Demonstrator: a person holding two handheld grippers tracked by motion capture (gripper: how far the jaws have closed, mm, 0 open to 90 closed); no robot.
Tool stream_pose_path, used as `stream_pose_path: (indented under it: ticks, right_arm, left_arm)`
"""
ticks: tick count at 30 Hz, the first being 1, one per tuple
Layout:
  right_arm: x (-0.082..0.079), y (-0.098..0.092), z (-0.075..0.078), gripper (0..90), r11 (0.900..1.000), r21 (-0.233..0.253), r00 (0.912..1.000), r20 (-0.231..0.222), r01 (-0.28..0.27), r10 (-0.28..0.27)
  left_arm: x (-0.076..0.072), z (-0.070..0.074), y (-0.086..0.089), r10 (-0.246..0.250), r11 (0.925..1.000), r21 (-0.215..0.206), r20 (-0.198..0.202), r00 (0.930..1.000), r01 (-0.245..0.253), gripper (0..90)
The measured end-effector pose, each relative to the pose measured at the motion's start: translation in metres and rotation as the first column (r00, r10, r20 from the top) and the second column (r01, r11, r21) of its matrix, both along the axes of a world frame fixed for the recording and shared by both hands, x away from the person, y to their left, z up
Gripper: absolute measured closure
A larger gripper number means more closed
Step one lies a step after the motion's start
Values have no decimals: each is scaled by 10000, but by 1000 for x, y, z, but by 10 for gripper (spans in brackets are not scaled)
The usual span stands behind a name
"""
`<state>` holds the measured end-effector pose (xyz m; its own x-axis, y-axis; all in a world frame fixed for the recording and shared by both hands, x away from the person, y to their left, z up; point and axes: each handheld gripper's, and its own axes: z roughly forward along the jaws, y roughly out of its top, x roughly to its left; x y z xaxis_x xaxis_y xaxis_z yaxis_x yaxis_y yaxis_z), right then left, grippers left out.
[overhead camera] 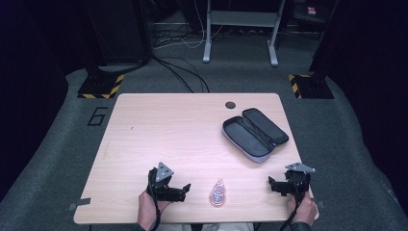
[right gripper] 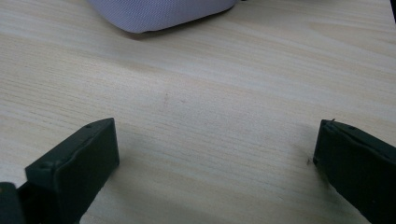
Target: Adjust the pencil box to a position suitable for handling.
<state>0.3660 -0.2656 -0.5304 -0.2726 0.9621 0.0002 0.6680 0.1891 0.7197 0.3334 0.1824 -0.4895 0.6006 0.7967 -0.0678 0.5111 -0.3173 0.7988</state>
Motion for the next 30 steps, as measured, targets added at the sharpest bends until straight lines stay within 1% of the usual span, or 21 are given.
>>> stream_pose_path:
  ticks: [3,5,6,7,10,12,13,15,18,20,23,25,27,30]
  right_arm:
    - [0,0,0,0,10000,-4,10000,3,-4,4]
    - [0,0,0,0,10000,-1,10000,0,0,0]
    - [0,0,0,0,10000,0,10000,1,-1,1]
    - [0,0,0,0,10000,0,10000,1,-1,1]
    - [0,0,0,0,10000,3,10000,-3,3,-3]
    - [0,0,0,0,10000,0,10000,-2,-2,2]
    - [0,0,0,0,10000,3,10000,2,1,-1]
    - [0,0,0,0,10000,1,10000,-1,-2,2]
    - [0,0,0,0,10000,-2,10000,3,-6,6]
    - [0,0,0,0,10000,-5,10000,1,-5,5]
    - [0,0,0,0,10000,-21,10000,-6,-20,20]
    - [0,0,0,0,10000,-2,10000,3,2,-2]
    - [0,0,0,0,10000,-7,10000,0,-5,5]
    - [0,0,0,0,10000,-4,10000,5,-1,1]
  left_arm:
    - [-1,1,-12,-298,9996,-17,-11,9996,298,1]
    - [-1,1,-15,-332,9994,-33,-5,9994,332,1]
    - [-1,1,-22,-498,9987,-130,-95,9987,496,1]
    - [-1,1,-22,-498,9987,-130,-95,9987,496,1]
    - [-1,1,-33,-751,9972,-72,-130,9971,750,1]
    - [-2,0,-41,-922,9957,-94,-257,9954,920,1]
    - [-2,0,-43,-959,9954,-33,-175,9952,959,1]
    - [-2,-1,-49,-1032,9946,-107,-266,9943,1029,1]
    - [-3,-3,-58,-1200,9928,-48,-301,9923,1199,1]
    - [-2,-4,-63,-1312,9913,4,-412,9905,1313,1]
    - [-1,-6,-71,-1419,9899,-40,-480,9887,1419,1]
    - [-1,-7,-76,-1482,9890,-60,-599,9871,1481,1]
    - [0,-9,-82,-1519,9884,-164,-666,9861,1512,1]
    - [0,-11,-90,-1654,9862,-30,-846,9826,1657,1]
